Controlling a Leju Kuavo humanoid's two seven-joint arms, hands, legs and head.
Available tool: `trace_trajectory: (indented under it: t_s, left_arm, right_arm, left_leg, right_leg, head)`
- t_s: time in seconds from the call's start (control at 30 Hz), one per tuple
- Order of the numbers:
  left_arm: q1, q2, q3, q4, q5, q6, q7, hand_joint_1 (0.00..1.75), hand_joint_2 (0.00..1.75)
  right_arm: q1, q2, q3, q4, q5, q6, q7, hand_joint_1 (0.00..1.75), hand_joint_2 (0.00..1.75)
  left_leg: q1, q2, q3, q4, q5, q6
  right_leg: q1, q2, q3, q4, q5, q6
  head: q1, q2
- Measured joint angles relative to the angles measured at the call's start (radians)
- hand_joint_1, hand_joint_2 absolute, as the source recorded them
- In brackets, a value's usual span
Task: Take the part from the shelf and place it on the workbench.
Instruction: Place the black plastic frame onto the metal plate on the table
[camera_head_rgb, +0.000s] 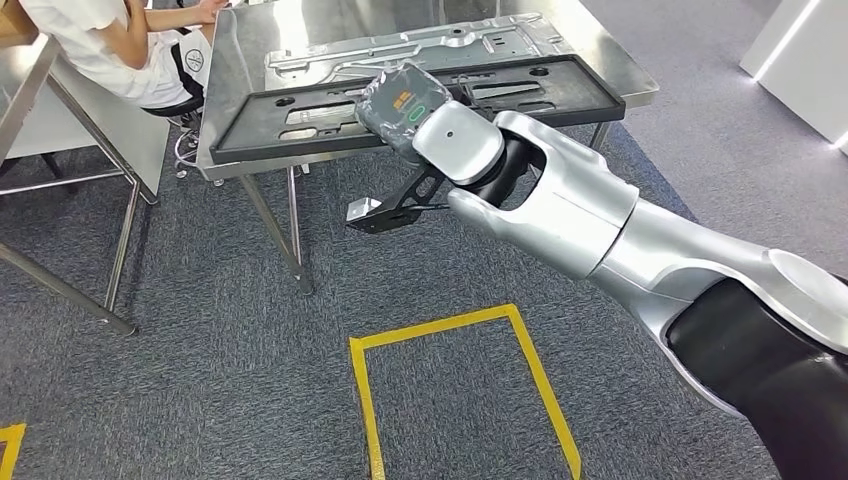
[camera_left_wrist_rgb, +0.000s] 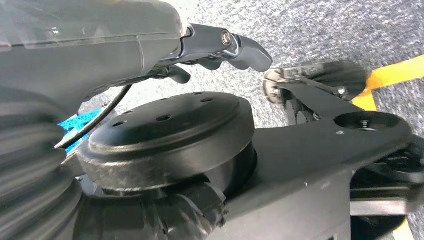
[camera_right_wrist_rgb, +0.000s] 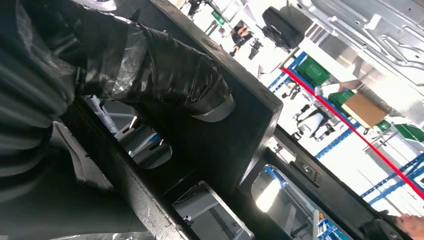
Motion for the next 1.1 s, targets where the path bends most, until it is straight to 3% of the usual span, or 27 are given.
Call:
trace_trajectory:
  t_s: [0.07,0.1,0.17,0.27,0.33,0.4,0.43,0.47,0.53,0.6,0.63,0.77,0.83,0.9,0.93,0.97,1.0,1.03,1.1]
  left_arm:
    - [0.005,0.0,-0.001,0.0,0.005,0.001,0.0,0.0,1.75]
    - [0.007,0.0,-0.001,0.0,0.007,0.001,-0.001,0.0,1.75]
    - [0.01,0.0,-0.001,0.0,0.009,0.002,-0.003,0.0,1.75]
    - [0.011,0.0,-0.001,0.0,0.009,0.002,-0.008,0.0,1.75]
    - [0.011,-0.001,-0.001,0.0,0.009,0.002,-0.009,0.0,1.75]
    - [0.012,-0.001,-0.003,0.0,0.008,0.002,-0.009,0.0,1.75]
    - [0.012,-0.002,-0.004,0.0,0.007,0.002,-0.009,0.0,1.75]
    - [0.012,-0.002,-0.006,0.0,0.007,0.002,-0.009,0.0,1.75]
    - [0.012,-0.003,-0.008,0.0,0.006,0.002,-0.009,0.0,1.75]
    - [0.011,-0.005,-0.009,0.0,0.006,0.002,-0.013,0.0,1.75]
    - [0.011,-0.005,-0.01,0.0,0.006,0.002,-0.015,0.0,1.75]
    - [0.011,-0.006,-0.014,0.0,0.006,0.002,-0.019,0.0,1.75]
    - [0.01,-0.005,-0.015,0.0,0.007,0.002,-0.019,0.0,1.75]
    - [0.006,-0.004,-0.016,0.0,0.009,0.002,-0.019,0.0,1.75]
    - [0.003,-0.003,-0.016,0.0,0.009,0.002,-0.019,0.0,1.75]
    - [0.001,-0.002,-0.016,0.0,0.009,0.002,-0.019,0.0,1.75]
    - [0.0,-0.002,-0.016,0.0,0.009,0.002,-0.018,0.0,1.75]
    - [0.001,-0.002,-0.016,0.0,0.009,0.002,-0.018,0.0,1.75]
    - [0.006,-0.002,-0.018,0.0,0.009,0.002,-0.017,0.0,1.75]
  right_arm:
    - [0.0,0.0,0.0,0.0,0.004,0.0,0.0,1.75,1.75]
    - [-0.001,0.0,0.0,0.001,0.006,0.0,0.0,1.75,1.75]
    - [0.0,0.0,-0.001,0.001,0.01,0.001,-0.001,1.75,1.75]
    - [-0.002,0.0,-0.002,0.002,0.015,0.001,-0.001,1.75,1.75]
    - [-0.004,-0.002,-0.004,0.002,0.016,0.001,0.0,1.75,1.75]
    - [-0.002,-0.004,-0.004,0.003,0.017,0.002,0.001,1.75,1.75]
    - [0.0,-0.005,-0.004,0.004,0.018,0.002,0.001,1.75,1.75]
    - [0.002,-0.005,-0.004,0.005,0.018,0.002,0.002,1.75,1.75]
    - [0.002,-0.006,-0.005,0.006,0.02,0.001,0.003,1.75,1.75]
    - [0.001,-0.006,-0.008,0.007,0.024,0.0,0.005,1.75,1.75]
    - [0.002,-0.006,-0.01,0.007,0.026,0.0,0.005,1.75,1.75]
    - [0.003,-0.008,-0.014,0.008,0.034,0.0,0.005,1.75,1.75]
    - [0.001,-0.008,-0.016,0.009,0.036,0.001,0.005,1.75,1.75]
    - [0.003,-0.006,-0.017,0.009,0.037,0.001,0.003,1.75,1.75]
    - [0.005,-0.006,-0.017,0.009,0.037,0.002,0.001,1.75,1.75]
    - [0.007,-0.006,-0.017,0.009,0.037,0.002,0.0,1.75,1.75]
    - [0.008,-0.006,-0.017,0.009,0.038,0.003,0.0,1.75,1.75]
    - [0.008,-0.005,-0.017,0.01,0.038,0.003,0.0,1.75,1.75]
    - [0.007,-0.005,-0.017,0.01,0.041,0.004,0.0,1.75,1.75]
  left_leg:
    - [-0.003,0.001,0.061,-0.133,0.064,0.01]
    - [-0.005,0.001,0.084,-0.183,0.077,0.016]
    - [-0.009,0.001,0.098,-0.216,0.075,0.025]
    - [-0.002,0.001,0.104,-0.235,0.082,0.04]
    - [0.001,0.002,0.109,-0.244,0.087,0.05]
    - [0.0,0.002,0.109,-0.244,0.087,0.054]
    - [0.0,0.002,0.11,-0.243,0.086,0.054]
    - [0.0,0.001,0.11,-0.241,0.085,0.054]
    - [0.001,-0.002,0.112,-0.235,0.078,0.05]
    - [-0.002,-0.004,0.11,-0.224,0.069,0.041]
    - [-0.004,-0.004,0.108,-0.221,0.066,0.036]
    - [-0.003,-0.002,0.105,-0.209,0.052,0.015]
    - [0.0,-0.001,0.073,-0.133,0.011,0.004]
    - [0.001,-0.001,0.009,-0.006,-0.037,-0.005]
    - [0.002,-0.001,-0.015,0.035,-0.043,-0.007]
    - [0.002,0.0,-0.023,0.043,-0.03,-0.007]
    - [0.002,0.0,-0.013,0.014,0.0,-0.006]
    - [0.002,0.0,0.012,-0.05,0.042,-0.002]
    - [-0.002,0.001,0.063,-0.166,0.095,0.009]
  right_leg:
    - [0.003,0.001,0.003,0.001,-0.002,0.003]
    - [0.004,0.002,0.002,0.001,-0.002,0.006]
    - [0.006,0.002,-0.003,-0.001,0.001,0.014]
    - [0.007,0.002,-0.009,0.012,-0.01,0.03]
    - [0.006,0.002,-0.046,0.093,-0.057,0.037]
    - [0.003,0.003,-0.108,0.22,-0.109,0.043]
    - [0.002,0.003,-0.128,0.259,-0.115,0.045]
    - [0.0,0.002,-0.132,0.263,-0.103,0.046]
    - [-0.003,0.002,-0.085,0.16,-0.035,0.045]
    - [-0.001,0.003,-0.029,0.045,0.004,0.039]
    - [0.001,0.004,-0.016,0.018,0.006,0.035]
    - [0.0,0.005,-0.005,0.0,0.001,0.014]
    - [-0.005,0.004,0.004,-0.007,0.001,0.003]
    - [-0.004,0.004,0.008,-0.008,-0.003,-0.003]
    - [-0.004,0.004,0.011,-0.007,-0.006,-0.004]
    - [-0.003,0.004,0.014,-0.006,-0.009,-0.004]
    - [-0.002,0.004,0.018,-0.005,-0.012,-0.003]
    - [-0.002,0.005,0.023,-0.005,-0.016,-0.002]
    - [0.0,0.006,0.03,-0.006,-0.022,0.003]
  head:
    - [0.0,0.0]
    - [0.0,0.0]
    - [0.0,0.0]
    - [0.001,0.0]
    - [0.001,0.0]
    - [0.001,0.0]
    - [0.001,0.0]
    - [0.001,0.0]
    - [0.001,0.0]
    - [0.001,0.0]
    - [0.001,0.0]
    - [0.0,0.0]
    - [0.0,0.0]
    - [0.0,0.0]
    - [0.0,0.0]
    - [0.0,0.0]
    - [0.0,0.0]
    - [0.0,0.0]
    - [0.0,0.0]
